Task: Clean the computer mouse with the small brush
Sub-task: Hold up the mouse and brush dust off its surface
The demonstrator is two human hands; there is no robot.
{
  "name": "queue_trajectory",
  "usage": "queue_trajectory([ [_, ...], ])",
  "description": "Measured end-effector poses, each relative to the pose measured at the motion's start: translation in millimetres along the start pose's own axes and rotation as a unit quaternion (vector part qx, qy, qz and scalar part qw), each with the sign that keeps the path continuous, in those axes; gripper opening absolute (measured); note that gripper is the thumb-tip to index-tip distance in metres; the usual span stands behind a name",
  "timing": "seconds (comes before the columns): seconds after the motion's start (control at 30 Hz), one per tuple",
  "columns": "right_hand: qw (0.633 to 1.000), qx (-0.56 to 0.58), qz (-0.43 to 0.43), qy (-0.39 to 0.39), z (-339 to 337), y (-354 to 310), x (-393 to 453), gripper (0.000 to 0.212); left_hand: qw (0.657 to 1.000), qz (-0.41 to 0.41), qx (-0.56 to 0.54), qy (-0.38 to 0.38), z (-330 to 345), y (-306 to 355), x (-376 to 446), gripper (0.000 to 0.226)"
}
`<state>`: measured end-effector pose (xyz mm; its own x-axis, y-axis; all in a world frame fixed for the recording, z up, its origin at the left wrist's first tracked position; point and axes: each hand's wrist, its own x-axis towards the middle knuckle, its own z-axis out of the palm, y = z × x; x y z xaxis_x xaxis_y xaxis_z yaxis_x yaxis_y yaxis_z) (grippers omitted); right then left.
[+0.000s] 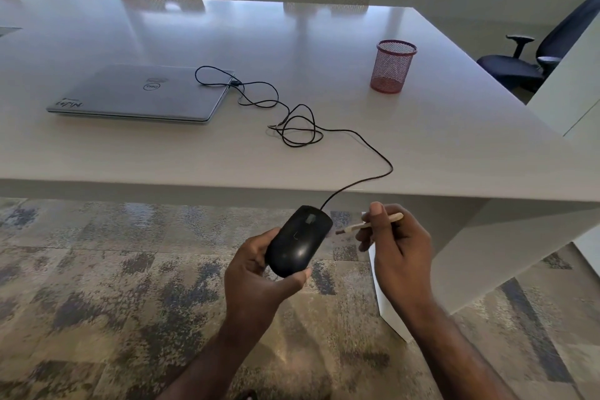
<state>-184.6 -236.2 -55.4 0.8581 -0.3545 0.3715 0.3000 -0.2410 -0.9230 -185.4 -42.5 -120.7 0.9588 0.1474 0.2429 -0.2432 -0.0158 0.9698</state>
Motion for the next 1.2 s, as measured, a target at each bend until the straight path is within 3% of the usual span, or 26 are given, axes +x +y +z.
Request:
queue_trajectory([
  [0.1, 0.999, 0.016, -0.036, -0.01, 5, -15, -3, 0.023, 0.999, 0.033, -0.016, 0.034, 9, 17, 7, 0.064],
  [0.37, 0.988, 0.063, -0.13, 0.057, 8, -43, 7, 0.016, 0.992, 0.077, 0.025, 0.102, 31, 56, 34, 0.064],
  [0.5, 0.996, 0.017, -0.081, 0.011, 16, -40, 22, 0.018, 0.992, 0.056, 0.026, 0.109, 43, 61, 48, 0.07],
  [0.7, 0.998, 0.052, -0.038, 0.002, 37, -33, 44, 0.018, 0.991, 0.03, 0.055, 0.121, 68, 67, 71, 0.074],
  [0.9, 0.999, 0.031, -0.021, 0.021, 40, -28, 68, 0.018, 0.992, 0.044, 0.084, 0.084, 80, 76, 88, 0.074],
  [1.2, 0.995, 0.075, 0.06, 0.007, 39, -12, 108, 0.021, 0.982, 0.042, 0.171, -0.063, 67, 74, 124, 0.073],
])
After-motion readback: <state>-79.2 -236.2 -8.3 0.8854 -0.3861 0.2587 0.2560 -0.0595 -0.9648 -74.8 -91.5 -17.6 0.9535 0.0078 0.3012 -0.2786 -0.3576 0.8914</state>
